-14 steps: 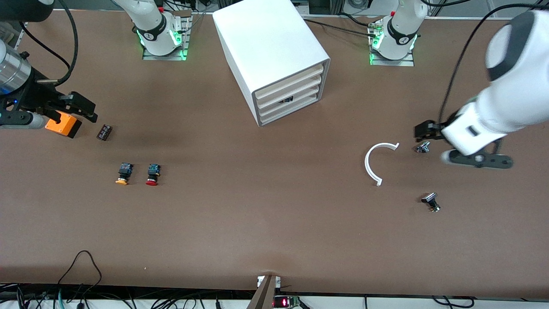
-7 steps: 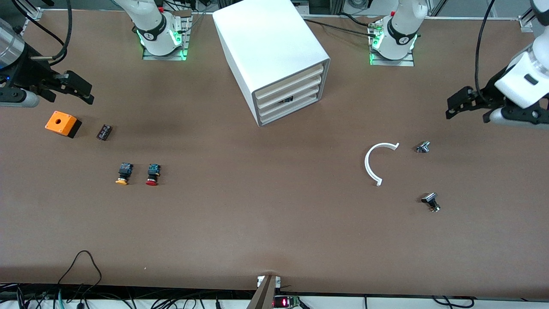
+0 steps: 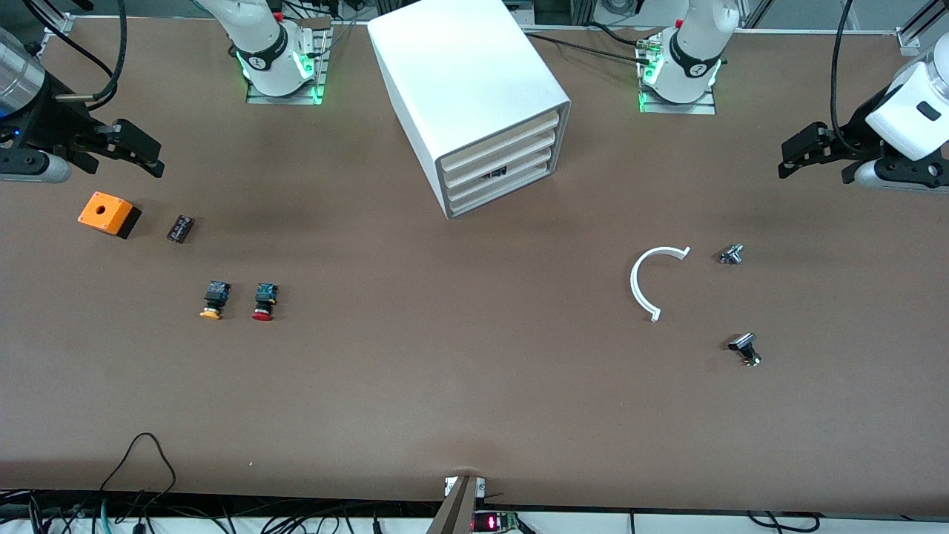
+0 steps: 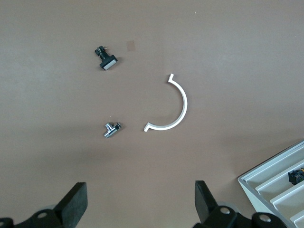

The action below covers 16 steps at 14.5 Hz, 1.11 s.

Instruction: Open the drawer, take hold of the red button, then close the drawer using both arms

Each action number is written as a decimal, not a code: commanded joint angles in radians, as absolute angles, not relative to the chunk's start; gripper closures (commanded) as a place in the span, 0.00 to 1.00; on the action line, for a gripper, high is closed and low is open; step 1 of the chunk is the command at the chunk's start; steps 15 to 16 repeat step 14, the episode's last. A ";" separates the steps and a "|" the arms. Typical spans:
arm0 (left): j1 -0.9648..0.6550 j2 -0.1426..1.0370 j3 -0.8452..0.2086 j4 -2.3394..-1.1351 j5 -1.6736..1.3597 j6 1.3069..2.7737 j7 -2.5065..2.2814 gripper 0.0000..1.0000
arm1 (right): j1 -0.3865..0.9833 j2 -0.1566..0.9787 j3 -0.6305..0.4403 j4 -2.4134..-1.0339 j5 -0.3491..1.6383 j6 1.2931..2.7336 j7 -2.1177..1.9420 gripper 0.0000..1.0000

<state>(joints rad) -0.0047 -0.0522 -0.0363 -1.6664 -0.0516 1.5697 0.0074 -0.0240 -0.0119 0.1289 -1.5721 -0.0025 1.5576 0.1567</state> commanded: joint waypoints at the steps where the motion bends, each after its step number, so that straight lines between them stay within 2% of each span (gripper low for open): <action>1: -0.012 -0.040 -0.032 -1.628 -0.032 1.542 0.020 0.01 | -0.044 -0.021 0.146 -1.574 -0.002 1.548 0.150 0.00; 16: -0.025 -0.040 -0.038 -1.624 -0.031 1.519 0.020 0.01 | -0.043 -0.018 0.146 -1.574 0.000 1.546 0.153 0.00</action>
